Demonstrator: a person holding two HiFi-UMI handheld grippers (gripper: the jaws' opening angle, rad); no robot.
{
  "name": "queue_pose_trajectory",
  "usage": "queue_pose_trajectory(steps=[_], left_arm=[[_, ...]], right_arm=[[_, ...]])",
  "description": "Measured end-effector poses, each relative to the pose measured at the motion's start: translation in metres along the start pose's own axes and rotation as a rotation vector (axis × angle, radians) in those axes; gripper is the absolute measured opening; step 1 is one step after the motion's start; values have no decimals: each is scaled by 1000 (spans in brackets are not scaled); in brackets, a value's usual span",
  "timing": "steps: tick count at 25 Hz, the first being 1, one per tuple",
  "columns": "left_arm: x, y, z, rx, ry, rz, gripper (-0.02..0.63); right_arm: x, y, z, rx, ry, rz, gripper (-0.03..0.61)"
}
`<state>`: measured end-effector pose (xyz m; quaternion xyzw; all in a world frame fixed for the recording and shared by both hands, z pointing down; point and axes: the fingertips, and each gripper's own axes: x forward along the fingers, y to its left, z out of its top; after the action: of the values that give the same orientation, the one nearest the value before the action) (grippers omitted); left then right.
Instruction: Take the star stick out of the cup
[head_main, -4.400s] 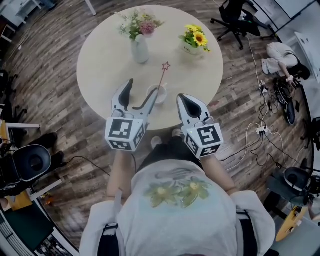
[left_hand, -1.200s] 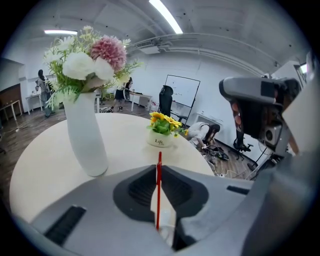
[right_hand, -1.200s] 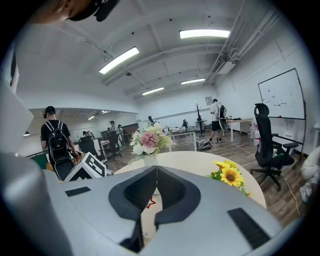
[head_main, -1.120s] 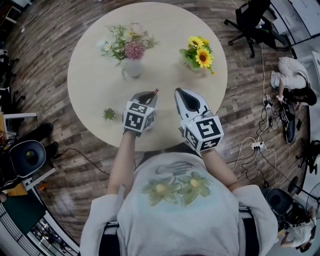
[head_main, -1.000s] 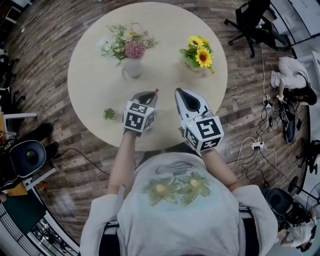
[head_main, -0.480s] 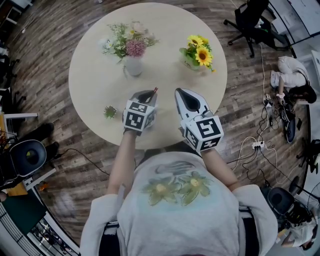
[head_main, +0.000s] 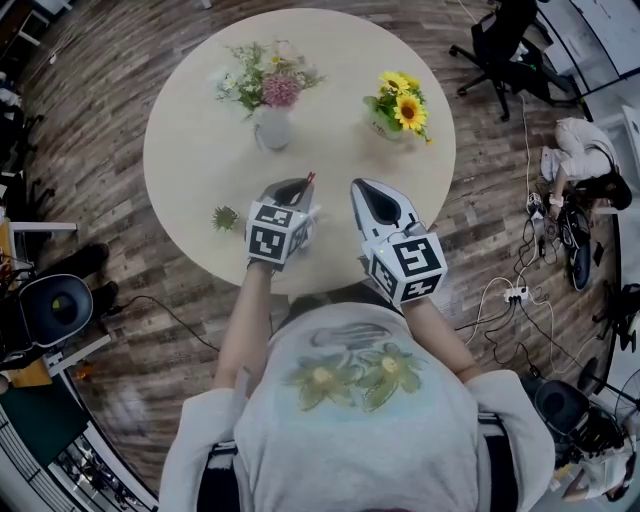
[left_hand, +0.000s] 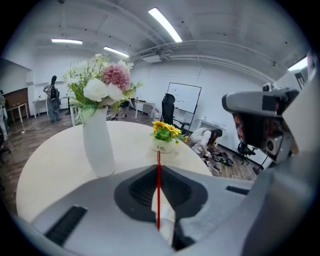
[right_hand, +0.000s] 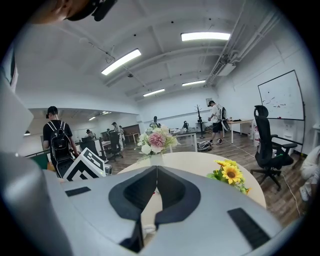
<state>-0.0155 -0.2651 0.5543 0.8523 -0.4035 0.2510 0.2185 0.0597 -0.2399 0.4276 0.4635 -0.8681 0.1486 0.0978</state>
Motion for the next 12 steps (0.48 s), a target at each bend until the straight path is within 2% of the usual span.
queue_pose_trajectory(steps=[12], left_arm=[[-30, -3, 14, -7, -83, 33, 20]], right_arm=[[-13, 19, -1, -14, -8, 7, 17]])
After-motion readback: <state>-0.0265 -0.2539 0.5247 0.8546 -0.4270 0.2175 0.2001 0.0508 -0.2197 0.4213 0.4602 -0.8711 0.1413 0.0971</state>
